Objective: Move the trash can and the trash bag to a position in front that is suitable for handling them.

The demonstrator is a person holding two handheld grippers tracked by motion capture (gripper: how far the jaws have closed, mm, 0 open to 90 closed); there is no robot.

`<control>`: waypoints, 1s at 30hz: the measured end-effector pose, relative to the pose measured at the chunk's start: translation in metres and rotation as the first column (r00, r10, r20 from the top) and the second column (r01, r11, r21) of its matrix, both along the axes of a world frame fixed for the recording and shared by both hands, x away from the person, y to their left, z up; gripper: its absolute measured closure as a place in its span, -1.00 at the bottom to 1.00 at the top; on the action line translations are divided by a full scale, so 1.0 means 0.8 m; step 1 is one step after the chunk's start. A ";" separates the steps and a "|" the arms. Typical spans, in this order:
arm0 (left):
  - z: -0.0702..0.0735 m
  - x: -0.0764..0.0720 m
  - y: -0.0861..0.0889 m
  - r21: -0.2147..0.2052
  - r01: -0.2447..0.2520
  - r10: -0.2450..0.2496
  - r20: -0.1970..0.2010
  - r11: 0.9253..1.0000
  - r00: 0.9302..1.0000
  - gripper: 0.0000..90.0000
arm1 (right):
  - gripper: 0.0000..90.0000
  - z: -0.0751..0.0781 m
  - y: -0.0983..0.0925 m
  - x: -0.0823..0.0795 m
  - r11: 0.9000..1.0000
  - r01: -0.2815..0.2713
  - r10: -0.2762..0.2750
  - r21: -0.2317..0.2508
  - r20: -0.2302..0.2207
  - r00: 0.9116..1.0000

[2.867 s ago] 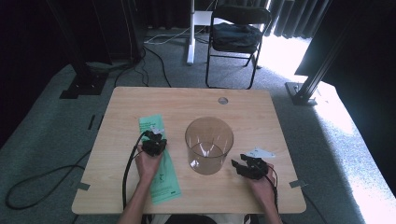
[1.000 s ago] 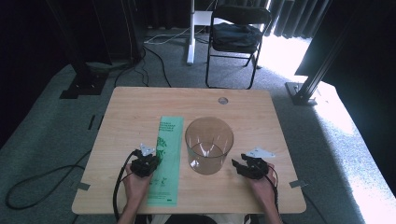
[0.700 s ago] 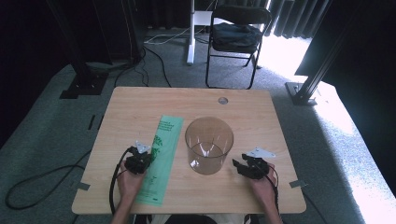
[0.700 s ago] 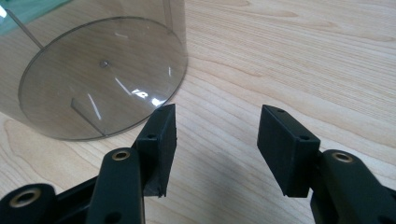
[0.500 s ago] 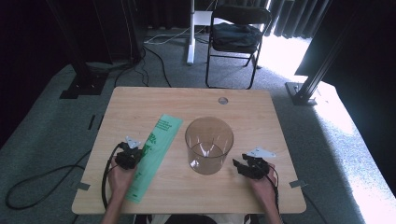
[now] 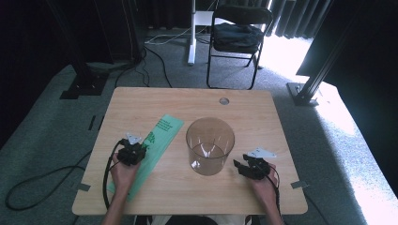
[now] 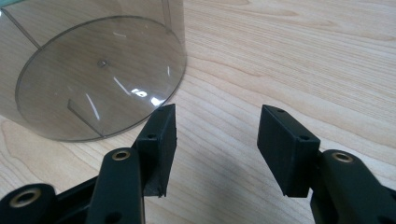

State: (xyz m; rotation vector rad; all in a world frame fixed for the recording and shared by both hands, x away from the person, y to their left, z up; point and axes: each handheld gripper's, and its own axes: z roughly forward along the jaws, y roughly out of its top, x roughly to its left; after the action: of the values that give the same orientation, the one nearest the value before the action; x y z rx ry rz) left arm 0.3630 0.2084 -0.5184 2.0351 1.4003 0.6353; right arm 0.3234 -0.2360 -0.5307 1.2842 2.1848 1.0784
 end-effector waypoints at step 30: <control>-0.018 0.036 -0.077 -0.015 0.111 -0.112 -0.041 0.994 0.993 0.82 | 0.04 0.009 0.007 0.018 1.000 0.002 -0.002 0.007 0.012 1.000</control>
State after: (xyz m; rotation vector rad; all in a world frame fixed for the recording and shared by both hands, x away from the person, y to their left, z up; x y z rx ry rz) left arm 0.3920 0.1467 -0.5327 2.1107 1.3001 0.5381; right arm 0.3374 -0.2307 -0.5234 1.2788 2.1723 1.0911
